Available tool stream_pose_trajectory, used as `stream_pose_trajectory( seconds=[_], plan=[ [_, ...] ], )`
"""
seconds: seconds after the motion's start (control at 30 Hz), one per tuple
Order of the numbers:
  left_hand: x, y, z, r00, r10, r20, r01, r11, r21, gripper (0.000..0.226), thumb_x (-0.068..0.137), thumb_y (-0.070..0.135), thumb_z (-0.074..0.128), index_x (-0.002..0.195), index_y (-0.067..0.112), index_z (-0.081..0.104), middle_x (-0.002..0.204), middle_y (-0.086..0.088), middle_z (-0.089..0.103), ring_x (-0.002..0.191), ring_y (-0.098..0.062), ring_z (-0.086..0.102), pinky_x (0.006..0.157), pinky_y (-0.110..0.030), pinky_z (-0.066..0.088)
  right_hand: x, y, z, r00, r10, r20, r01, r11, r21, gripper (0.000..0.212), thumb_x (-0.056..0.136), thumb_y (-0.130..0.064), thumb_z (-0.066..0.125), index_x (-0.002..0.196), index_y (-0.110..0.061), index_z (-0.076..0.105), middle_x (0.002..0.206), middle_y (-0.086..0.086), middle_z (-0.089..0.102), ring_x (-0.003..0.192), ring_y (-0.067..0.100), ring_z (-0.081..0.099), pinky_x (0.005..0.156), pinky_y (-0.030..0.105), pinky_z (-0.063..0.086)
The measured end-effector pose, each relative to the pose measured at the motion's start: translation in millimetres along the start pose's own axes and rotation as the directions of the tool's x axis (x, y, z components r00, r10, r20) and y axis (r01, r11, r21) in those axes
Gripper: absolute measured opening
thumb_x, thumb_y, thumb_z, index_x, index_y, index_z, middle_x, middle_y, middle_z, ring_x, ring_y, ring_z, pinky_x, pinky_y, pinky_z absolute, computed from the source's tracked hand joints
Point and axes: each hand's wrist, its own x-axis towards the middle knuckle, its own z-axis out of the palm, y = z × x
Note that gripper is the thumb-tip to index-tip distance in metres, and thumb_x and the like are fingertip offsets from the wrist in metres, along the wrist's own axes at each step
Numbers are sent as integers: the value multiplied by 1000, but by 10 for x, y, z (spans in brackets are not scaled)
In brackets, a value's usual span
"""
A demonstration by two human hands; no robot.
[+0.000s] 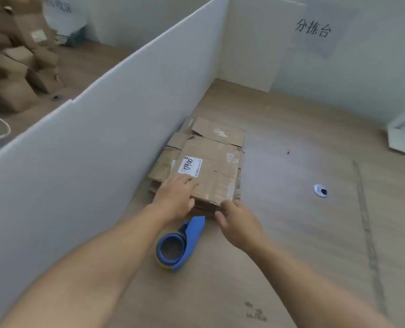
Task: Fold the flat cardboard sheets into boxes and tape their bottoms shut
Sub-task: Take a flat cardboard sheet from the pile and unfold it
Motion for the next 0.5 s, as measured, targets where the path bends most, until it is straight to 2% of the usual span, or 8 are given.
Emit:
stream_pose_trajectory(
  seconds=[0.1, 0.17, 0.23, 0.33, 0.4, 0.5],
  plan=[
    [264, -26, 177, 995, 98, 21, -99, 995, 31, 62, 90, 33, 60, 147, 26, 37, 155, 4, 32, 144, -19, 24, 116, -38, 23, 165, 93, 124, 996, 78, -48, -73, 993, 88, 27, 99, -35, 49, 117, -17, 58, 116, 1, 58, 106, 22, 55, 79, 32, 41],
    [359, -14, 302, 983, 179, 33, -180, 982, 51, 64, 85, 31, 65, 144, 25, 41, 148, 4, 37, 141, -20, 29, 110, -38, 28, 219, 152, 180, 988, 129, -83, -115, 981, 156, 29, 99, -34, 52, 121, -17, 59, 116, 2, 60, 106, 22, 58, 84, 34, 45],
    [402, -43, 403, 971, 238, 12, -238, 968, 81, 63, 74, 29, 77, 133, 23, 54, 135, 3, 51, 131, -21, 42, 99, -40, 40, 266, 208, 243, 979, 170, -115, -140, 963, 230, 30, 98, -33, 54, 122, -17, 61, 115, 2, 62, 103, 20, 60, 88, 37, 48],
    [403, -65, 477, 946, 287, -150, -280, 958, 66, 55, 59, 21, 87, 110, 21, 67, 115, 3, 64, 110, -23, 57, 81, -40, 50, 289, 262, 257, 955, 233, -184, -158, 923, 350, 27, 97, -29, 56, 120, -15, 63, 112, 1, 63, 94, 15, 62, 86, 31, 48],
    [389, -31, 439, 911, 300, -285, -312, 950, 4, 46, 63, 13, 84, 106, 18, 68, 110, 2, 66, 105, -26, 61, 83, -41, 50, 291, 295, 192, 921, 320, -222, -184, 860, 477, 25, 98, -24, 56, 121, -14, 63, 112, 2, 63, 88, 11, 60, 82, 27, 46],
    [310, 44, 277, 854, 254, -455, -335, 936, -107, 30, 79, 9, 74, 108, 14, 69, 110, 0, 67, 105, -25, 61, 91, -42, 49, 265, 428, 88, 870, 449, -204, -251, 758, 602, 28, 100, -23, 51, 126, -15, 58, 120, 1, 60, 95, 11, 56, 83, 25, 40]
  ],
)
